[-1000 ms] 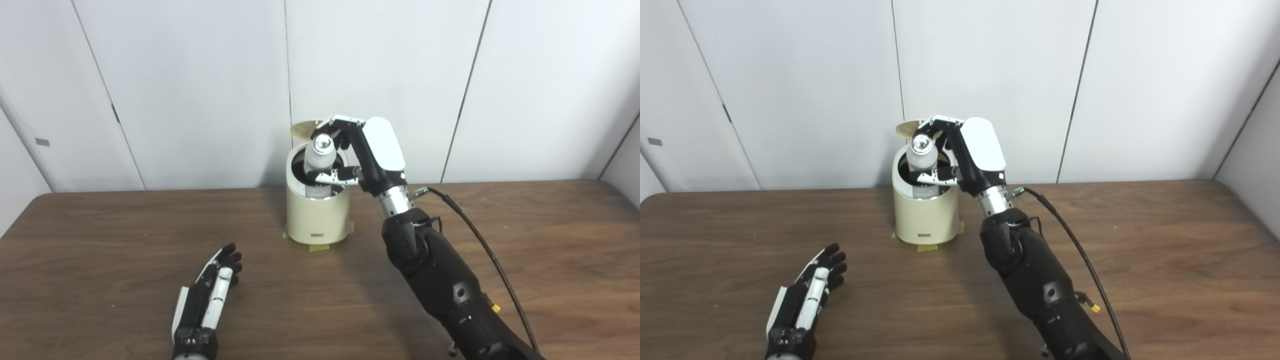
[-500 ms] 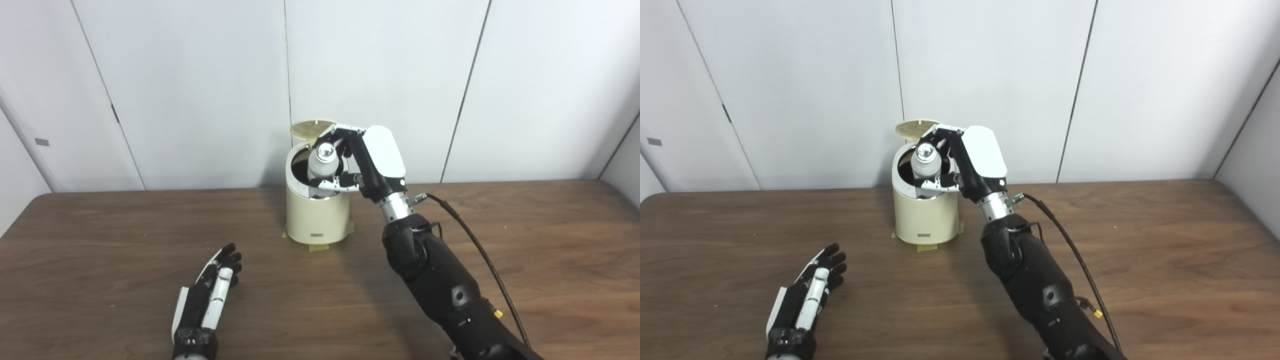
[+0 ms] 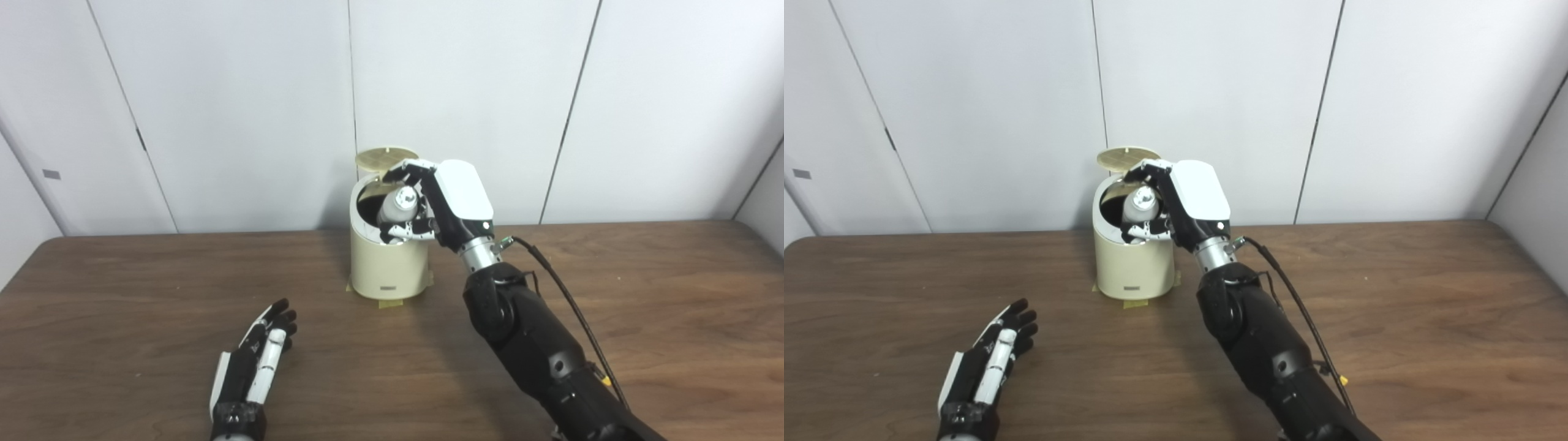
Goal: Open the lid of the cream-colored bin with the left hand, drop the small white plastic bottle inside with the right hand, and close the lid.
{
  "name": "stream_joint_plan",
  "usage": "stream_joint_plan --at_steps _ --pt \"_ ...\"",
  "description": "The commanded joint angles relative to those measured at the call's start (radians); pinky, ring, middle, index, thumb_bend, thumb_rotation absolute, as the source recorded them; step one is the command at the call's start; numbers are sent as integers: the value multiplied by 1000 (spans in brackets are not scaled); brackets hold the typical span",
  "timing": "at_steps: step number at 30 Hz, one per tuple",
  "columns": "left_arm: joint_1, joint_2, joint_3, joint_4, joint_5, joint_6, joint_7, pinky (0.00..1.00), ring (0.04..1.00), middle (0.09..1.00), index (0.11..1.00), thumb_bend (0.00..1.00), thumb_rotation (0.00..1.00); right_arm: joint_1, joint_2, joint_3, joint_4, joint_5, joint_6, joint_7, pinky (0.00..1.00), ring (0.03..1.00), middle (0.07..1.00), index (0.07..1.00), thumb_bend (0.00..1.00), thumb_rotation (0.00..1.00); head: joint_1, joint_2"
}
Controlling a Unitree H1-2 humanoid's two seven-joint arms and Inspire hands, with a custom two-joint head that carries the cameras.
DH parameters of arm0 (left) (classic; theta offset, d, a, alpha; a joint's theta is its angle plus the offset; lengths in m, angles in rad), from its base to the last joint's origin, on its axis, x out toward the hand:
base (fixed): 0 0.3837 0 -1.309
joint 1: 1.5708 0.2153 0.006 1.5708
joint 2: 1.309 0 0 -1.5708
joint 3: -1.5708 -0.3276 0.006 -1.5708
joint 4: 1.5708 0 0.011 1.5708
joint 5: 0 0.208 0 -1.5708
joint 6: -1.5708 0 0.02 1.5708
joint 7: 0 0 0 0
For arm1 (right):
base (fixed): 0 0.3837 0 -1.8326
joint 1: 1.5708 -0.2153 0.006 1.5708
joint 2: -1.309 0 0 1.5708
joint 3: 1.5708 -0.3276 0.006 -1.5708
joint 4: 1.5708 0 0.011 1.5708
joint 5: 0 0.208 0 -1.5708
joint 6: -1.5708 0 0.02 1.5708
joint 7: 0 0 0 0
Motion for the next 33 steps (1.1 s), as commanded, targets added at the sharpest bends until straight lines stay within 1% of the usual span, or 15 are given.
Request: stream_joint_plan --at_steps 1,5,7,11,16,17,18,19,20,21,22,23,26,30,33 --pt "-5 -5 1 -30 8 -12 5 880 861 858 899 633 769 -41 -11 -1 -18 -1 9 9 512 638 662 663 1000 194 -1 1" --pt "-5 -4 0 -26 9 -13 3 871 860 859 905 638 764 -39 -10 -4 -28 19 27 43 542 654 671 679 1000 223 -2 0" --pt "-6 -3 0 -25 7 -10 1 879 864 862 917 608 727 -39 -9 -4 -28 26 33 51 562 670 677 688 1000 246 -2 0" --pt "-6 -4 1 -24 0 -7 -2 889 867 865 923 563 687 -31 -8 -7 -42 38 52 70 584 691 683 691 1000 252 -3 -2" --pt "-7 -6 1 -18 -5 -10 -3 895 864 865 929 554 672 -30 -11 -5 -45 45 57 70 588 684 680 693 993 236 -4 -4" --pt "-7 -5 0 -18 -3 -10 -3 895 864 864 928 554 670 -31 -11 -7 -41 49 47 62 588 682 679 693 992 234 -4 -4" --pt "-8 -5 -1 -16 -2 -10 -3 894 865 863 927 551 672 -31 -10 -11 -35 56 29 45 565 656 659 682 978 216 -4 -5" --pt "-8 -4 -1 -16 -1 -11 -3 895 865 863 926 546 673 -32 -9 -14 -31 62 16 33 524 609 618 653 949 169 -4 -5" --pt "-9 -3 -1 -12 -1 -14 -3 895 866 863 926 544 673 -32 -5 -22 -26 77 -7 15 510 593 604 643 939 152 -5 -6" --pt "-11 -3 -2 -9 -1 -16 -4 897 867 864 927 541 676 -31 -1 -30 -23 93 -27 2 480 558 570 568 736 144 -5 -6" --pt "-11 -2 -2 -8 0 -16 -5 899 869 865 927 540 678 -29 2 -36 -26 105 -42 -5 444 516 514 528 615 59 -5 -6" --pt "-13 -1 -3 -6 2 -16 -5 900 869 866 927 544 680 -28 2 -39 -31 112 -53 -11 415 477 501 508 570 30 -5 -8" --pt "-16 -2 -5 0 6 -19 -4 903 871 867 928 541 685 -22 2 -45 -46 124 -73 -21 365 415 495 501 525 3 -5 -10" --pt "-21 -1 -7 11 10 -26 -4 902 871 864 926 528 687 -18 -7 -54 -50 127 -98 -35 379 412 491 504 520 0 -5 -16" --pt "-25 0 -8 18 8 -34 -6 902 870 867 928 505 680 -11 -11 -61 -63 132 -100 -30 381 413 493 501 520 0 -8 -20"
